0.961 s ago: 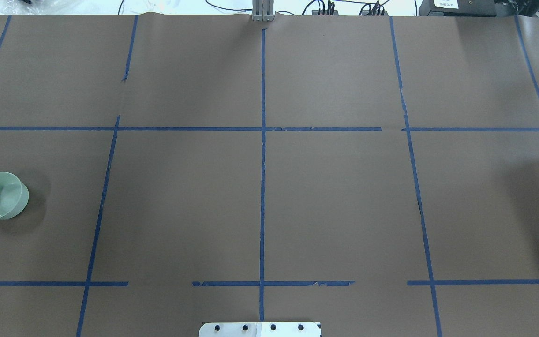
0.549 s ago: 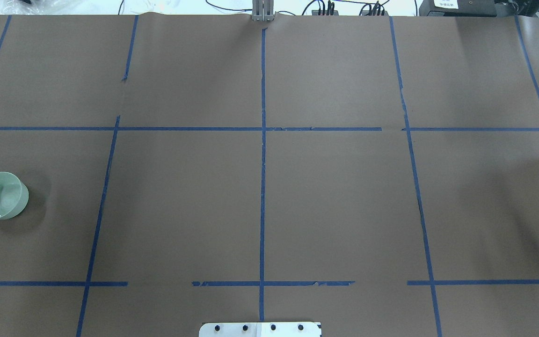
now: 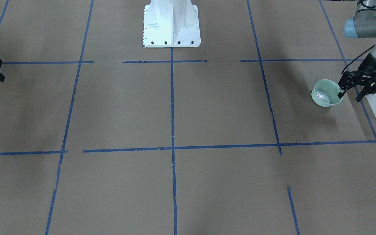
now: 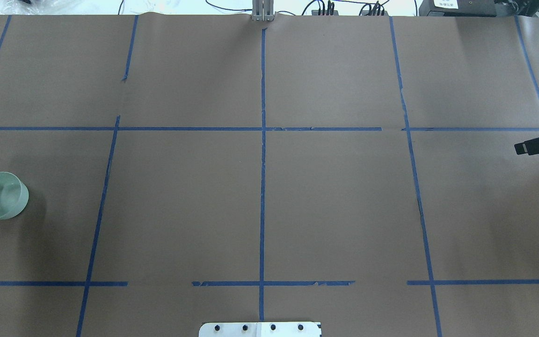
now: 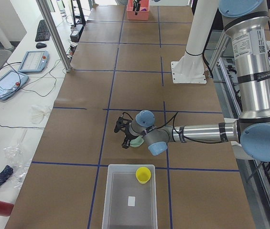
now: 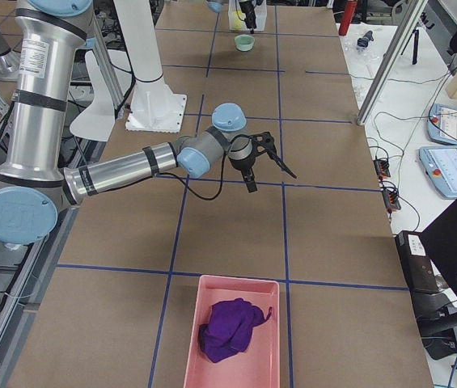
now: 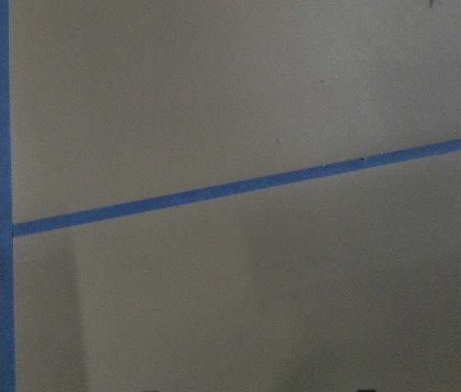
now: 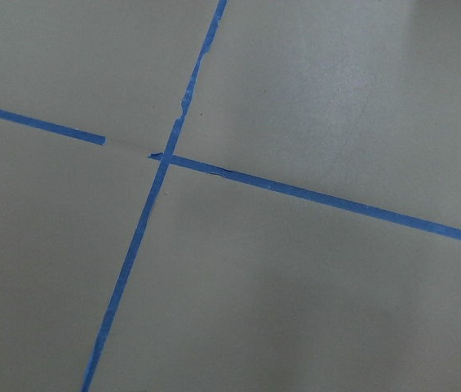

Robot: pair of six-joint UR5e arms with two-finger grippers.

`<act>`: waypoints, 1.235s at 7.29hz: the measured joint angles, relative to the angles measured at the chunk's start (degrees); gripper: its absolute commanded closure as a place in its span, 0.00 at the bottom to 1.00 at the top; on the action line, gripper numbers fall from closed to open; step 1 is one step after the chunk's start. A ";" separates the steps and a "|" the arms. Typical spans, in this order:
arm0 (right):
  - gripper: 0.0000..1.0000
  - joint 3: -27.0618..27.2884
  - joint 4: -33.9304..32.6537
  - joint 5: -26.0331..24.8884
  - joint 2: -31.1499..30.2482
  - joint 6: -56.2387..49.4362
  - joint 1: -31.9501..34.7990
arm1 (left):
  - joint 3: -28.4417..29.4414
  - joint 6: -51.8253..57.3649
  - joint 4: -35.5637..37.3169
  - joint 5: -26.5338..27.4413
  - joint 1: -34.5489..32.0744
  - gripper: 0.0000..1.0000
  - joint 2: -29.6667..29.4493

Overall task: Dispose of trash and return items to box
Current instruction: 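Lift the pale green bowl with the left gripper toward the clear bin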

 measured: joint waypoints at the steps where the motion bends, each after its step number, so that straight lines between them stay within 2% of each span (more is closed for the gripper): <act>1: 0.00 -0.06 0.02 -0.15 0.01 0.00 -0.03 | 0.78 -0.20 -0.58 0.24 0.92 0.86 0.56; 2: 0.00 -0.09 0.03 -0.45 0.01 -0.04 -0.03 | 1.53 -0.21 -0.91 0.55 2.03 0.86 0.77; 3: 0.00 -0.15 0.03 -0.73 0.00 -0.06 -0.07 | 1.86 -0.18 -1.07 0.90 3.01 0.99 0.83; 6: 0.00 -0.22 0.03 -0.99 0.03 -0.09 -0.09 | 1.57 0.24 -2.47 0.64 3.85 1.00 0.88; 7: 0.00 -0.22 0.03 -0.96 0.03 -0.13 -0.10 | 0.76 2.19 -2.59 -1.47 3.42 1.00 0.86; 9: 0.00 -0.27 0.03 -0.94 0.02 -0.15 -0.12 | -1.63 11.84 2.61 -12.00 -3.86 1.00 0.35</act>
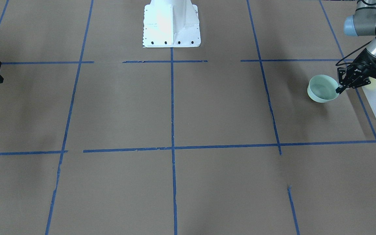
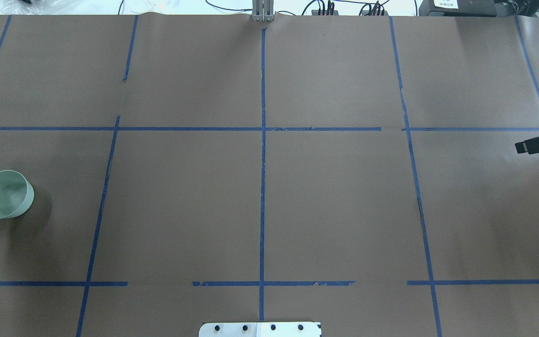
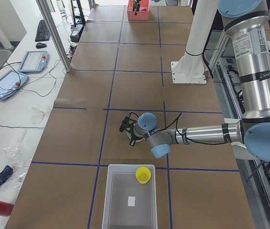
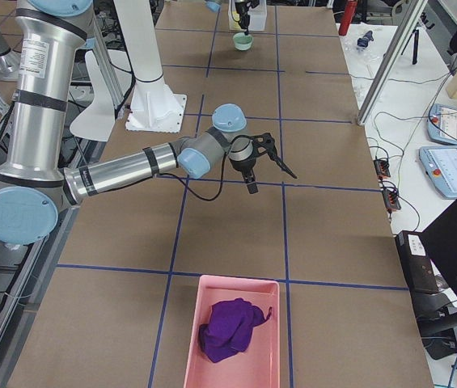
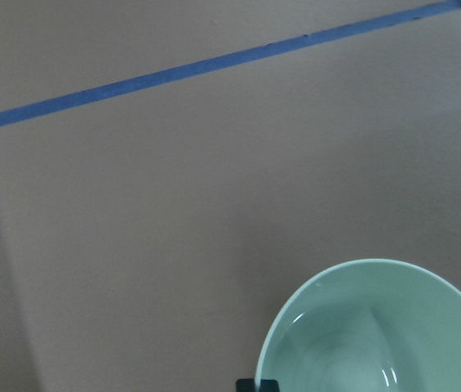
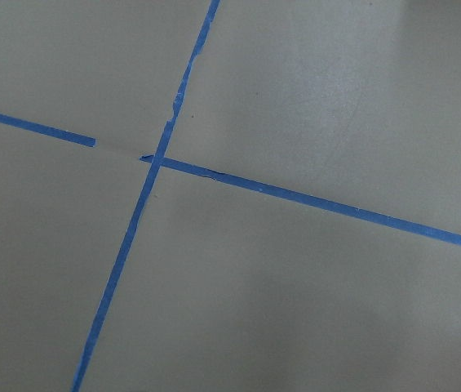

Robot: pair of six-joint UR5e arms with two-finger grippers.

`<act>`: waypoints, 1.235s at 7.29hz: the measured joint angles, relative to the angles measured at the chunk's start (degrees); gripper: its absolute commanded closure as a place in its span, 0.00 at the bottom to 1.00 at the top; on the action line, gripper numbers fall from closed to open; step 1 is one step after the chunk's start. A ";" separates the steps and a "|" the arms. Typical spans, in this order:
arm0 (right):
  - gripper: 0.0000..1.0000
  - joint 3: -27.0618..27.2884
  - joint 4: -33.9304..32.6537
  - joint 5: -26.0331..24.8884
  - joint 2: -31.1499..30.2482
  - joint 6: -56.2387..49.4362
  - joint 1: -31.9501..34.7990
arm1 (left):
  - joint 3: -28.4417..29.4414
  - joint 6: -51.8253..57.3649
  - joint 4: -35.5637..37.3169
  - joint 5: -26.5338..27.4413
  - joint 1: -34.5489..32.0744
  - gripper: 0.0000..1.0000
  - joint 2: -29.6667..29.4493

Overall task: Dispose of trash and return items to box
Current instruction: 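Lift the pale green bowl with the left gripper toward the clear bin, then lower the bowl into the clear bin and open the left gripper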

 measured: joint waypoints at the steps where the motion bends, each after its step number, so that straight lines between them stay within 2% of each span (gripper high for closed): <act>1: 0.00 0.01 0.00 0.00 -0.01 0.00 0.00 | -2.76 6.64 6.71 -3.54 -5.18 1.00 -0.43; 3: 0.00 0.01 0.00 0.02 0.00 -0.04 0.01 | -8.01 23.11 25.86 -5.49 -16.99 1.00 -3.97; 4: 0.00 0.01 0.00 0.04 0.01 -0.12 0.02 | -8.76 31.40 34.21 -5.45 -22.98 1.00 -6.62; 5: 0.00 0.00 0.00 0.04 0.01 -0.17 0.02 | -8.58 37.11 39.23 -5.28 -27.23 1.00 -8.42; 7: 0.00 -0.01 0.01 0.08 0.01 -0.39 0.02 | -4.29 46.95 42.47 -5.03 -33.17 1.00 -9.97; 9: 0.00 -0.08 0.07 0.08 0.01 -0.51 0.07 | 3.93 57.67 42.47 -5.15 -37.63 1.00 -11.86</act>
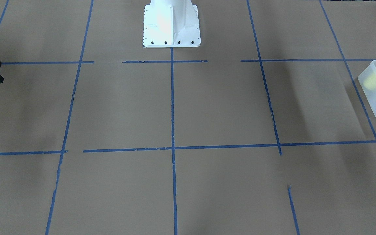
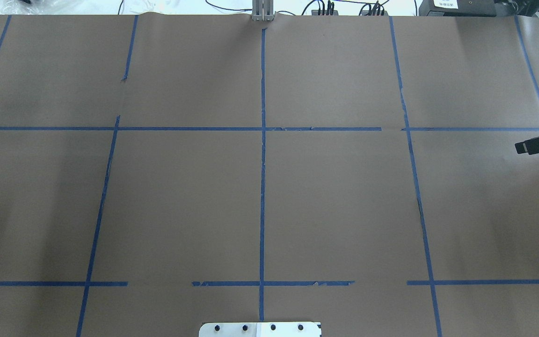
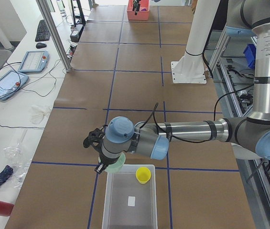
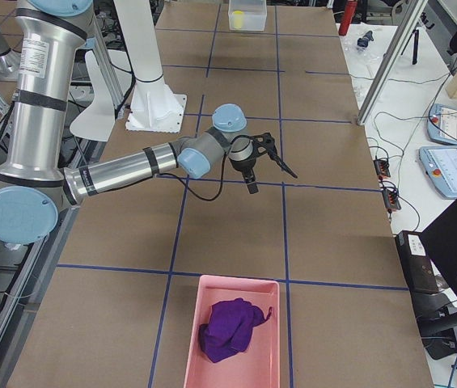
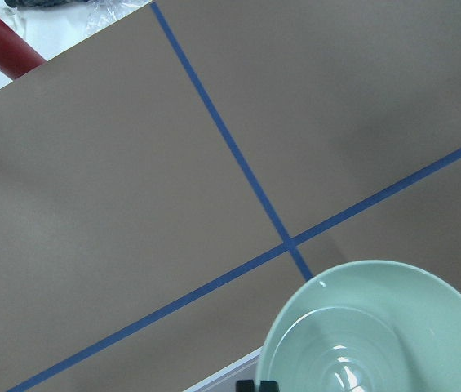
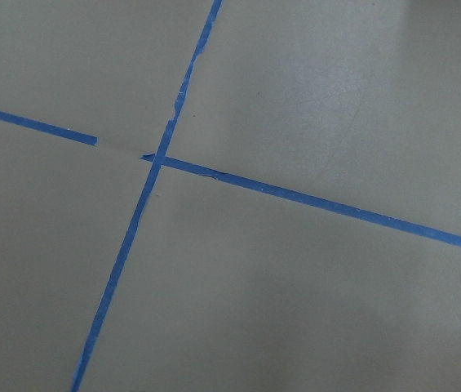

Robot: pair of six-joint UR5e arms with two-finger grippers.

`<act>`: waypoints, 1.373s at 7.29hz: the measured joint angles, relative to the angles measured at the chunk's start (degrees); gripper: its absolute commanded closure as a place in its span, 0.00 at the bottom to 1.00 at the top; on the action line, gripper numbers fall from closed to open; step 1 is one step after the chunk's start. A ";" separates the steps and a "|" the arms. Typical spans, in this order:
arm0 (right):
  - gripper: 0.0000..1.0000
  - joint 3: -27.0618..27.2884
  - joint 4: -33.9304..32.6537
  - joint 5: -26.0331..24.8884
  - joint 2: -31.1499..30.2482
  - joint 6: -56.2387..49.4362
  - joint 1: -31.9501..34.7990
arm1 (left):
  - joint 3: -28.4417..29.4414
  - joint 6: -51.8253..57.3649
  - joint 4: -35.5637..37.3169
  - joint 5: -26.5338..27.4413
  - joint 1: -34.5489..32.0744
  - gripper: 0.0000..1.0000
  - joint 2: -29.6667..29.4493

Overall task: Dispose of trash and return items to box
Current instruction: 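Lower the bowl into the clear bin and open the left gripper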

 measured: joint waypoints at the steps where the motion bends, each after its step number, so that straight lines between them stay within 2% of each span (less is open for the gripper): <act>1: 0.00 -0.06 0.01 -0.04 0.00 -0.01 0.01 | 3.14 3.51 -0.57 -0.03 -1.29 1.00 -0.40; 3: 0.00 -0.12 0.01 -0.03 0.00 -0.02 0.02 | 8.55 4.67 -6.69 0.32 -2.14 1.00 0.41; 4: 0.00 -0.20 0.01 -0.05 0.00 -0.02 0.02 | 10.68 0.96 -12.85 0.78 -1.55 1.00 1.64; 6: 0.00 -0.37 0.01 -0.07 0.00 -0.01 -0.01 | 13.37 -8.66 -24.50 3.11 4.11 1.00 4.10; 7: 0.00 -0.46 0.01 -0.07 0.00 0.03 -0.01 | 14.82 -10.41 -27.74 4.18 6.24 0.74 4.58; 8: 0.00 -0.53 0.01 -0.07 0.02 0.05 0.00 | 15.52 -10.98 -29.41 4.65 7.19 0.01 5.09; 10: 0.00 -0.61 0.05 -0.07 0.13 0.25 0.01 | 15.42 -11.30 -31.19 4.73 7.62 0.00 5.61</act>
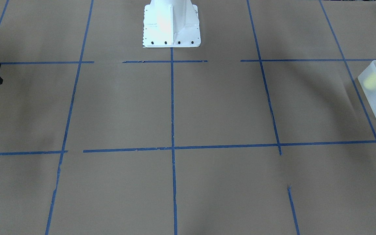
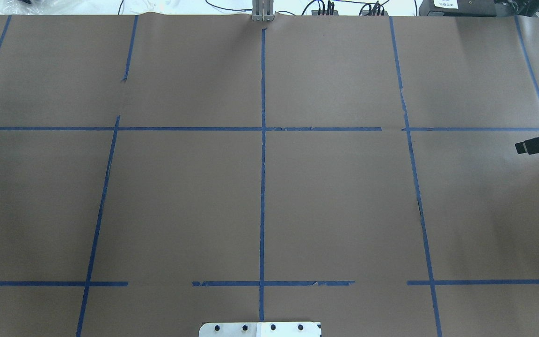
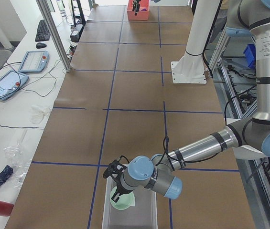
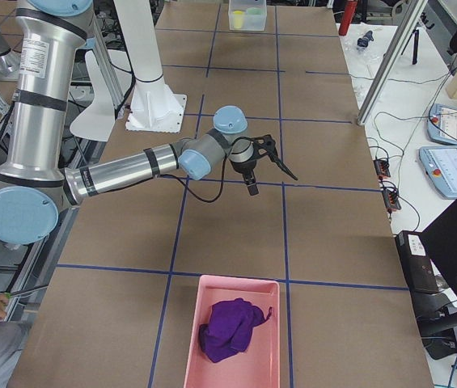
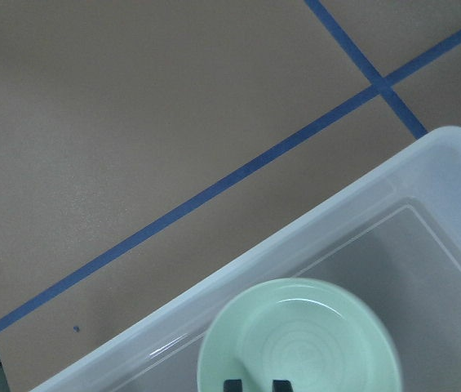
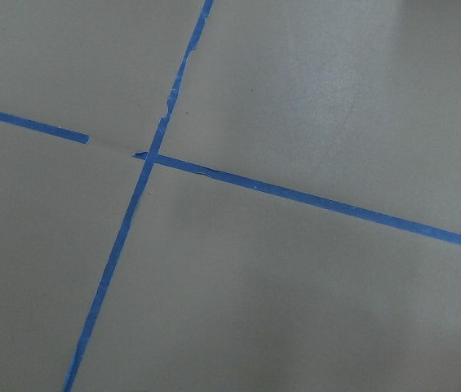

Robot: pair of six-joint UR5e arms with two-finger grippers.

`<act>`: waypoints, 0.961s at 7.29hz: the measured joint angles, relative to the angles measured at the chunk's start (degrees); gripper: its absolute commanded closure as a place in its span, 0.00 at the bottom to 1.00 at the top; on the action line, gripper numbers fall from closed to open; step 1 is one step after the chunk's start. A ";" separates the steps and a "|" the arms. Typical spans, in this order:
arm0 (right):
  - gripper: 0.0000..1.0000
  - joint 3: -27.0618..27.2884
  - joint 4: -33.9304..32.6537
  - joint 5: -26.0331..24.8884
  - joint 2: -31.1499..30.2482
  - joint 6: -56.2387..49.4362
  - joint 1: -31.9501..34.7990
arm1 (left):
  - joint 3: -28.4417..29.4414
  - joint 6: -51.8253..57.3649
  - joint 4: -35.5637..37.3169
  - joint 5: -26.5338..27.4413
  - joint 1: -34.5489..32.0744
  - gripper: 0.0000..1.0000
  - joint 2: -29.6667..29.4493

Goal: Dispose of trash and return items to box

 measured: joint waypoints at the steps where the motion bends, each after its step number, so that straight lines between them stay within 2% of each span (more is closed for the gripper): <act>1: 0.00 0.00 -0.02 0.12 0.02 0.36 0.00 | -1.84 -1.15 0.66 -0.22 0.02 0.00 0.00; 2: 0.00 -0.06 -0.11 0.27 0.02 0.55 0.00 | -6.81 -3.93 4.97 -0.56 0.04 0.00 0.05; 3: 0.00 -0.10 -0.29 0.48 -0.01 0.59 0.00 | -14.16 -6.70 13.75 -0.84 0.01 0.00 -0.05; 5: 0.00 -0.18 -0.58 0.56 -0.25 0.61 0.00 | -28.98 -8.50 35.94 -1.26 -0.19 0.00 -0.65; 6: 0.00 -0.24 -0.65 0.42 -0.51 0.60 0.03 | -31.91 -8.82 44.77 -3.07 -0.22 0.00 -0.68; 7: 0.00 -0.33 -0.70 0.33 -0.68 0.61 0.06 | -33.02 -8.92 53.72 -7.13 -0.35 0.00 -0.56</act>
